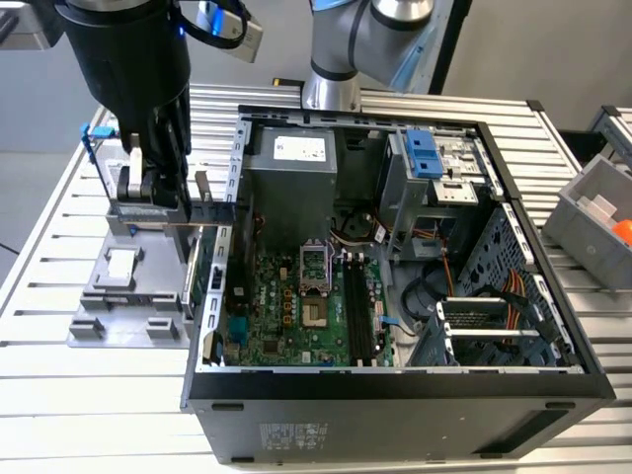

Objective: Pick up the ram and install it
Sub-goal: 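Pick up the ram and move it above insertion slot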

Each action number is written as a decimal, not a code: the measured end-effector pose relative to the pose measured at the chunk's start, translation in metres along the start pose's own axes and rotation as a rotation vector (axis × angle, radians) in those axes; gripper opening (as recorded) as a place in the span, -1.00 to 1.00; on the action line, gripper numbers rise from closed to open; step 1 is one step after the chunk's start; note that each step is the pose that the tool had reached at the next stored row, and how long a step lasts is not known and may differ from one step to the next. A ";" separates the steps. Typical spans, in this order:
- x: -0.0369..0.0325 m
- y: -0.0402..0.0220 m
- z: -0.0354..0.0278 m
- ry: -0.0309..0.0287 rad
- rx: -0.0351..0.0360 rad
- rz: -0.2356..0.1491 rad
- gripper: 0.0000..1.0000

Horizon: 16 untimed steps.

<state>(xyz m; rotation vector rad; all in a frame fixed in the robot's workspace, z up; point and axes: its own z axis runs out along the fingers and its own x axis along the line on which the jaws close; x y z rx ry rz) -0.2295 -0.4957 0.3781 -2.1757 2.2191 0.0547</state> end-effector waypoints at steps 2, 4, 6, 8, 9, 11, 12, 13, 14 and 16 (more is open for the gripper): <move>-0.0001 -0.0037 0.0000 0.0000 0.0000 0.000 -1.00; -0.0001 -0.0075 0.0000 0.0000 0.0000 0.000 -1.00; -0.0002 -0.0111 0.0000 0.0001 0.0000 0.000 -1.00; -0.0003 -0.0147 0.0000 0.0000 0.0001 0.000 -1.00; -0.0003 -0.0167 0.0000 0.0000 0.0000 0.000 -1.00; -0.0004 -0.0203 0.0000 0.0000 0.0000 0.000 -1.00; -0.0004 -0.0221 0.0000 0.0000 0.0000 0.000 -1.00; -0.0005 -0.0240 0.0000 0.0000 0.0000 0.000 -1.00; -0.0005 -0.0258 0.0000 0.0000 0.0000 0.000 -1.00; -0.0006 -0.0295 0.0000 0.0000 0.0000 0.000 -1.00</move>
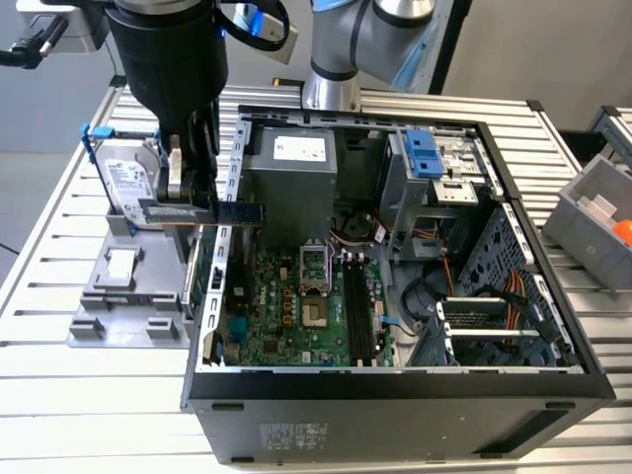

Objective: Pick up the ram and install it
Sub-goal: 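Pick up the ram and move it above insertion slot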

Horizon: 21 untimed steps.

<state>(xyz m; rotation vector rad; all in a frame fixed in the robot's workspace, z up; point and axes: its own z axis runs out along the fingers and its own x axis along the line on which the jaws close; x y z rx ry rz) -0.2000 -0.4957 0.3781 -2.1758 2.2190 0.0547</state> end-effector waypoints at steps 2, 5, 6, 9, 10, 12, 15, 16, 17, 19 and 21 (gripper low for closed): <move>-0.0001 -0.0038 0.0000 0.0000 0.0000 0.000 -1.00; -0.0002 -0.0094 0.0000 0.0000 0.0000 0.000 -1.00; -0.0002 -0.0113 -0.0001 0.0001 -0.0001 0.000 -1.00; -0.0003 -0.0169 0.0000 0.0001 0.0000 0.000 -1.00; -0.0004 -0.0186 0.0000 0.0000 0.0000 0.000 -1.00; -0.0004 -0.0224 0.0000 0.0001 0.0000 0.000 -1.00; -0.0005 -0.0281 0.0000 0.0000 0.0000 0.000 -1.00; -0.0006 -0.0301 0.0000 0.0000 0.0000 0.000 -1.00; -0.0006 -0.0321 -0.0001 0.0001 0.0000 0.000 -1.00; -0.0007 -0.0359 0.0000 0.0000 0.0000 0.000 -1.00; -0.0008 -0.0398 -0.0001 0.0001 0.0000 0.000 -1.00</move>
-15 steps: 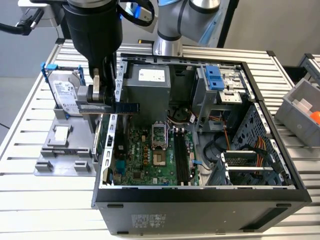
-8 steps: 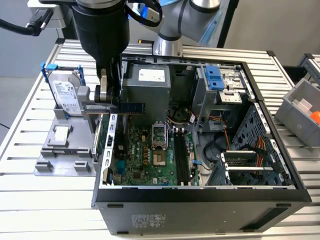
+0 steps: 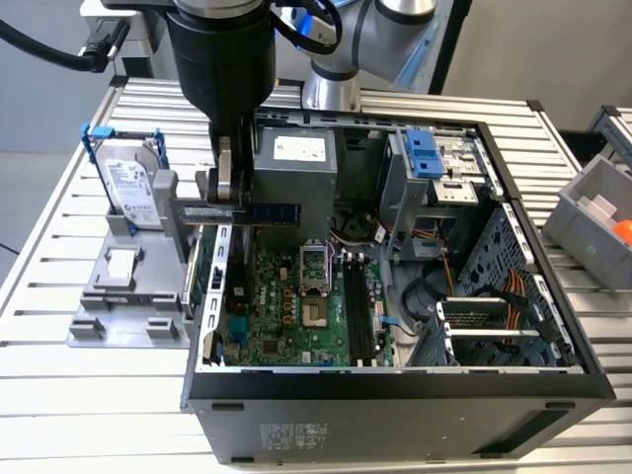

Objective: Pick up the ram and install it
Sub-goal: 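Pick up the ram and move it above insertion slot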

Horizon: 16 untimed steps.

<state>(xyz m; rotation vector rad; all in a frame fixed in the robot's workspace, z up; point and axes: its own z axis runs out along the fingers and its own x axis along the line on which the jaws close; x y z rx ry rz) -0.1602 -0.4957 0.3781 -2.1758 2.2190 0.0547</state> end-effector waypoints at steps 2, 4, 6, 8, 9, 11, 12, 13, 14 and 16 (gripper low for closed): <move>-0.0001 -0.0038 0.0000 0.0000 0.0000 0.000 -1.00; -0.0001 -0.0073 0.0000 0.0000 0.0000 0.000 -1.00; -0.0002 -0.0111 0.0000 0.0000 0.0000 0.000 -1.00; -0.0004 -0.0150 0.0000 0.0000 0.0000 0.000 -1.00; -0.0005 -0.0170 0.0000 0.0000 0.0000 0.000 -1.00; -0.0008 -0.0212 0.0000 0.0000 0.0000 0.000 -1.00; -0.0011 -0.0236 0.0001 0.0000 0.0000 0.000 -1.00; -0.0014 -0.0258 0.0000 0.0000 0.0000 0.000 -1.00; -0.0017 -0.0279 0.0000 0.0000 0.0000 0.000 -1.00; -0.0024 -0.0323 0.0001 0.0000 0.0000 0.000 -1.00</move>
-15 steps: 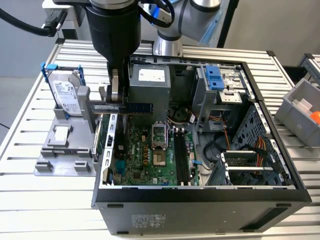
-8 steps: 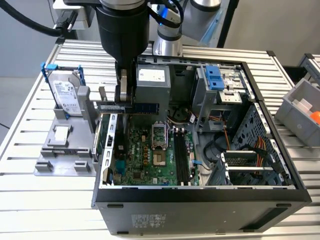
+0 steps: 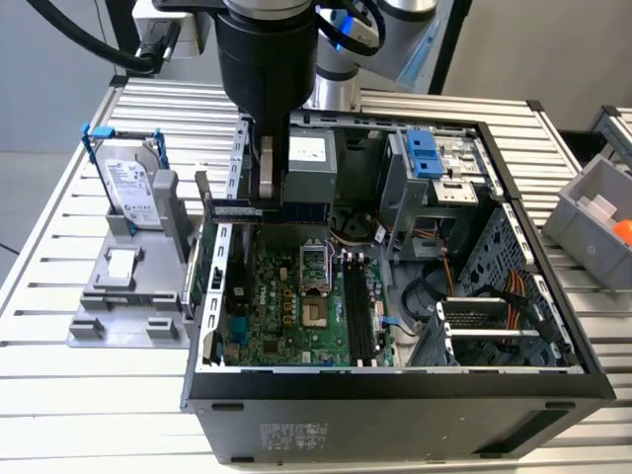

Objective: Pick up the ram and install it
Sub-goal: 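Pick up the ram and move it above insertion slot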

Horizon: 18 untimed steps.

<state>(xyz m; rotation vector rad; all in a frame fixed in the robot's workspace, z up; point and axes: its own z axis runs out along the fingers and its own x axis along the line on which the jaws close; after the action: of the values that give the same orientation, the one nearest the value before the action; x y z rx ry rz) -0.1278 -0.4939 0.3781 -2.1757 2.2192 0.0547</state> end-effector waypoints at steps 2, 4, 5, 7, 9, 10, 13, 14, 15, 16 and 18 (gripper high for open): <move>-0.0008 -0.0045 0.0000 0.0000 0.0000 0.000 -1.00; -0.0015 -0.0089 0.0001 0.0000 0.0000 0.000 -1.00; -0.0020 -0.0112 0.0001 0.0000 0.0000 0.000 -1.00; -0.0028 -0.0153 0.0001 0.0000 0.0000 0.000 -1.00; -0.0039 -0.0191 0.0002 0.0000 0.0001 0.000 -1.00; -0.0045 -0.0210 0.0002 0.0000 0.0001 0.001 -1.00; -0.0064 -0.0261 0.0003 0.0000 0.0002 0.004 -1.00; -0.0073 -0.0278 0.0003 0.0000 0.0003 0.005 -1.00; -0.0082 -0.0294 0.0004 -0.0001 0.0004 0.007 -1.00; -0.0091 -0.0307 0.0004 -0.0001 0.0005 0.009 -1.00; -0.0108 -0.0332 0.0005 -0.0001 0.0007 0.013 -1.00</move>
<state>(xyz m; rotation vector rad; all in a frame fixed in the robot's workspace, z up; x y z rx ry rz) -0.0945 -0.4838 0.3781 -2.1606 2.2335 0.0543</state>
